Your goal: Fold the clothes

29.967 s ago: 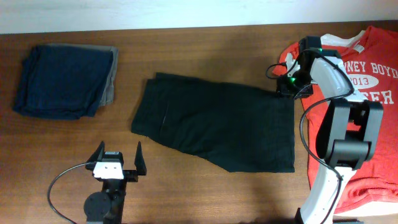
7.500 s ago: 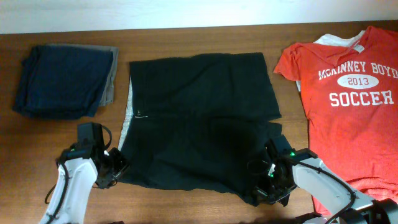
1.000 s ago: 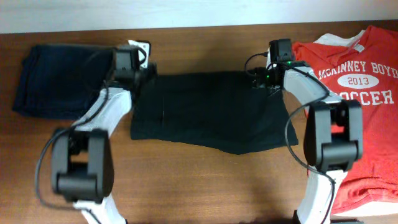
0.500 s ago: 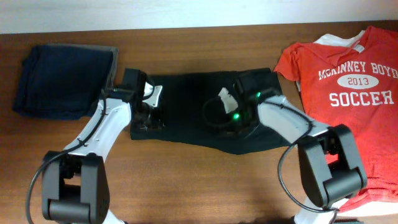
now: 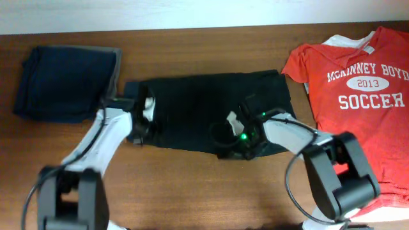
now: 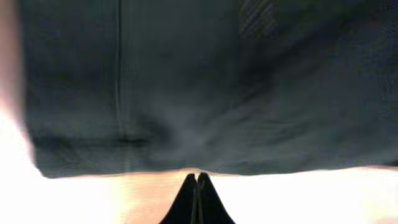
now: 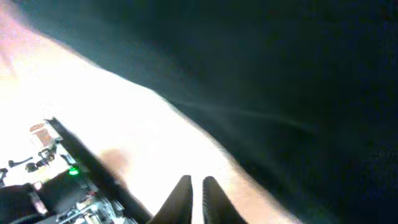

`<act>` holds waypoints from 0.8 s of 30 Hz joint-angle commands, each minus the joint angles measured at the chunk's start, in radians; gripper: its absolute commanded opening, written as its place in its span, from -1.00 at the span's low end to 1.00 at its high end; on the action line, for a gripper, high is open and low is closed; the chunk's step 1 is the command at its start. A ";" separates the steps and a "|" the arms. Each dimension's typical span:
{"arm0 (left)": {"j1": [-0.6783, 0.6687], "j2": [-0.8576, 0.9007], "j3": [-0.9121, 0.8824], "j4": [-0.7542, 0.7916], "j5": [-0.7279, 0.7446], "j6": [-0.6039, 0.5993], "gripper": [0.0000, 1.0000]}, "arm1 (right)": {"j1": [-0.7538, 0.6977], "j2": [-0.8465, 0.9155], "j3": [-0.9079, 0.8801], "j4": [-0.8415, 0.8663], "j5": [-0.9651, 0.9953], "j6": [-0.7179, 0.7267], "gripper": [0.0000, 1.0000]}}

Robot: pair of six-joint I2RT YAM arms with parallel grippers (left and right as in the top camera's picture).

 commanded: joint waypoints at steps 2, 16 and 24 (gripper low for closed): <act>0.000 -0.143 0.082 0.187 0.096 -0.009 -0.99 | -0.005 -0.139 0.135 -0.005 -0.034 -0.015 -0.66; 0.000 0.407 0.084 0.930 0.096 0.030 -0.99 | -0.130 -0.126 0.162 -0.166 0.444 -0.014 -0.27; 0.064 -0.047 0.182 0.248 -0.016 0.028 -0.31 | -0.130 -0.126 0.162 -0.189 0.444 -0.014 -0.23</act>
